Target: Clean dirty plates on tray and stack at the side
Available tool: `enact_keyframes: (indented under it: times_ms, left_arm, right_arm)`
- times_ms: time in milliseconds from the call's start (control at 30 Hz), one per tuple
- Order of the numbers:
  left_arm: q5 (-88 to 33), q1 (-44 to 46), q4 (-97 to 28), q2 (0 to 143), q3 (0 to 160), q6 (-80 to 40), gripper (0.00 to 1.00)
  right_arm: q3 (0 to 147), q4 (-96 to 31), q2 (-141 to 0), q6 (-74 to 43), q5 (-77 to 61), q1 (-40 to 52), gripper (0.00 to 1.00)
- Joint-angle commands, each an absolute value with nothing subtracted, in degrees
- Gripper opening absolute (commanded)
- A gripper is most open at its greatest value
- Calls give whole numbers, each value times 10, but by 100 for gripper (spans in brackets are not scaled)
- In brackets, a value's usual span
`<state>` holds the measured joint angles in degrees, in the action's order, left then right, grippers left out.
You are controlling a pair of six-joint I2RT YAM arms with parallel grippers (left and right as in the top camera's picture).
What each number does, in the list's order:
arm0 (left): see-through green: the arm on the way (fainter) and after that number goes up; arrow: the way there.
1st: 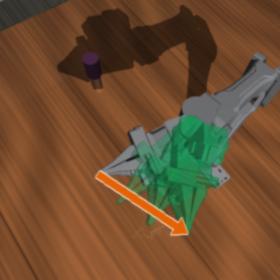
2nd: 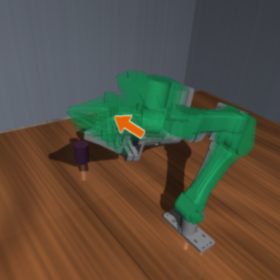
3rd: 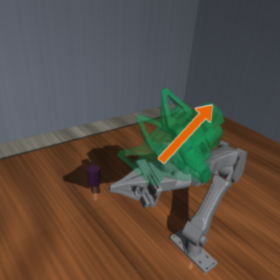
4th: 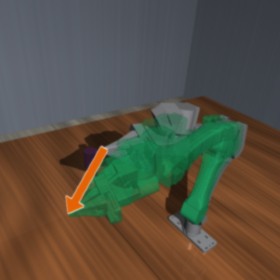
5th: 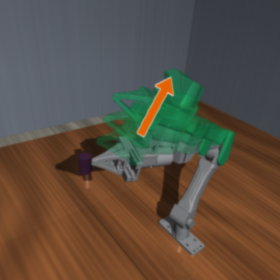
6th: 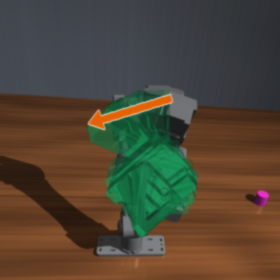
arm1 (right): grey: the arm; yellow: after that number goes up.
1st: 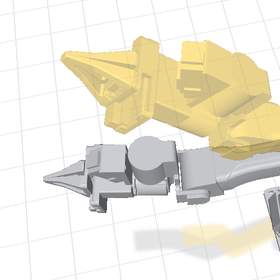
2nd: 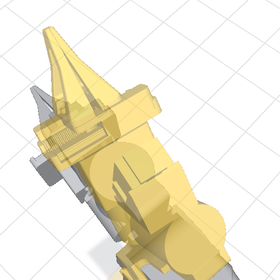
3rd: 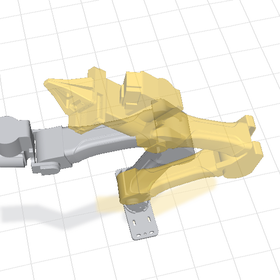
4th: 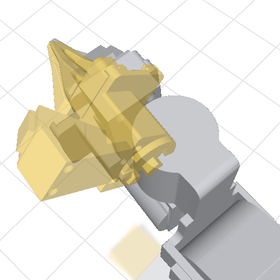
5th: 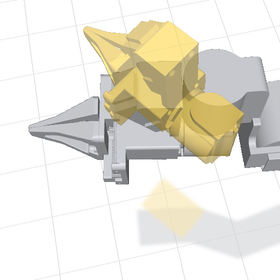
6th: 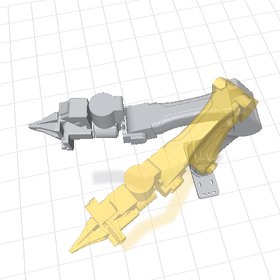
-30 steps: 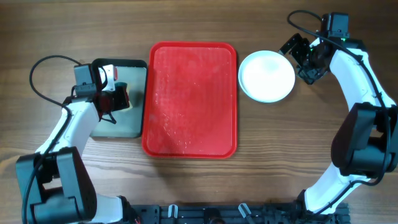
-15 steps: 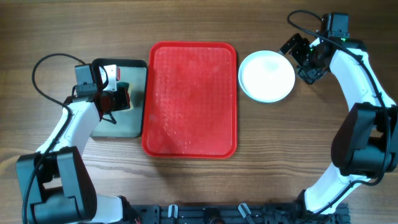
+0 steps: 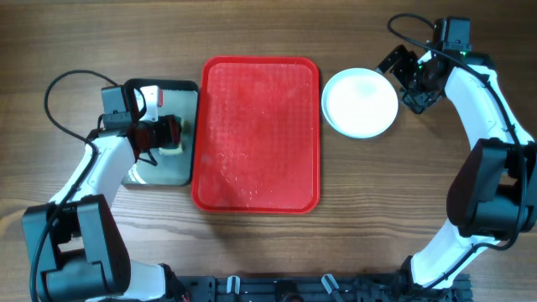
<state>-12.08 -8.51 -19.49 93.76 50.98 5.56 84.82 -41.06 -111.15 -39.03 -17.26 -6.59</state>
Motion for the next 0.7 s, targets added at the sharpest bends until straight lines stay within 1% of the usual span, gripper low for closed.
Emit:
enact_keyframes:
  times_ms: [0,100,667]
  left_arm:
    - [-130,-82,-183,914,539,32,77]
    - [-131,-81,-171,890,555,6,99]
    - [-130,-82,-170,880,555,6,100]
  right_arm:
    - [859,-409,-1102,-396,-161,-67,100]
    - [859,-409,-1102,-396,-161,-67,100]
    - [859,-409,-1102,-396,-161,-67,100]
